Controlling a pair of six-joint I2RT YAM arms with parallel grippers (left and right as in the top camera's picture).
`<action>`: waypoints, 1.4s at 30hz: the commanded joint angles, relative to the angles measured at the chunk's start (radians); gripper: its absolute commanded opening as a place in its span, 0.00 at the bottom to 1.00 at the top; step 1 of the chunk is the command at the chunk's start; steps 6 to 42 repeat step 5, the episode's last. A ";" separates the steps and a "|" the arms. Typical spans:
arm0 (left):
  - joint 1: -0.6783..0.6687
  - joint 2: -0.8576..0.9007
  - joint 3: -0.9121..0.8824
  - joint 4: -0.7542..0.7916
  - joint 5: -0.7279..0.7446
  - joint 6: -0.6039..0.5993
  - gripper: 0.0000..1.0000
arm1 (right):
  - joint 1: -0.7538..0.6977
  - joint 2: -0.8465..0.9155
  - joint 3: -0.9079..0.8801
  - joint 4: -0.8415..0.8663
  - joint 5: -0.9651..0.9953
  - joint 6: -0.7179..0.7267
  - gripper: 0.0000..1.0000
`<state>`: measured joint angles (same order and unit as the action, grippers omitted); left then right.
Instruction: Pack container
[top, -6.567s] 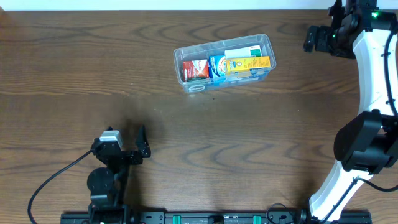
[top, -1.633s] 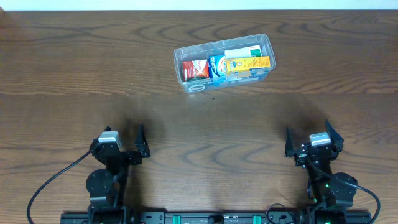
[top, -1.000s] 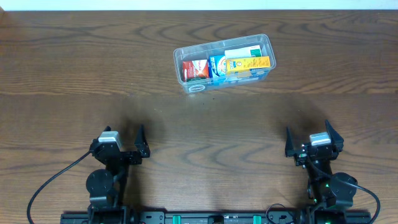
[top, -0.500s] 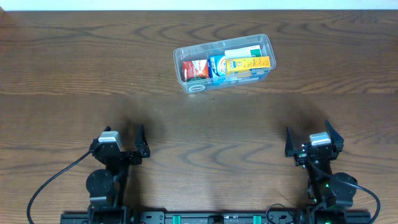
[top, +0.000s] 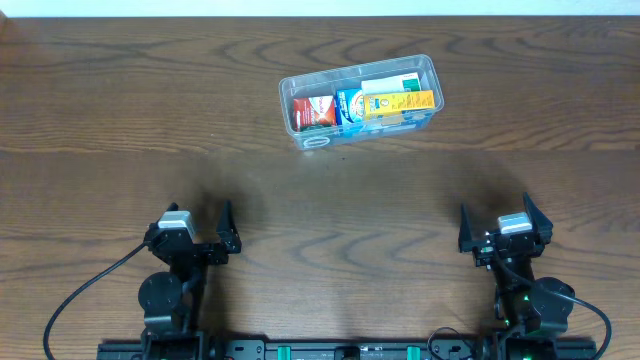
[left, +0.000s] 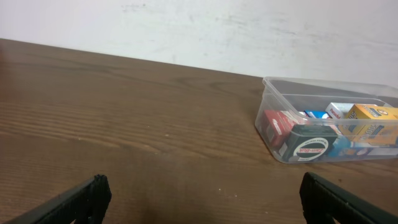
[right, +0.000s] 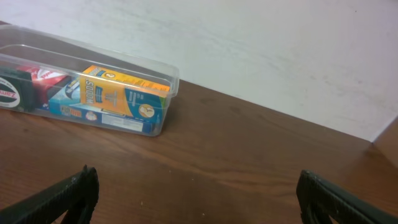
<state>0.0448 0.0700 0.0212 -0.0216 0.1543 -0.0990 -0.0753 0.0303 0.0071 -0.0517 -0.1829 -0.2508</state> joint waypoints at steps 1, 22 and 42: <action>0.005 -0.002 -0.017 -0.034 0.018 0.016 0.98 | 0.004 -0.006 -0.002 -0.005 0.011 -0.012 0.99; 0.005 -0.002 -0.017 -0.034 0.018 0.016 0.98 | 0.004 -0.006 -0.002 -0.005 0.011 -0.012 0.99; 0.005 -0.002 -0.017 -0.034 0.018 0.016 0.98 | 0.004 -0.006 -0.002 -0.005 0.011 -0.012 0.99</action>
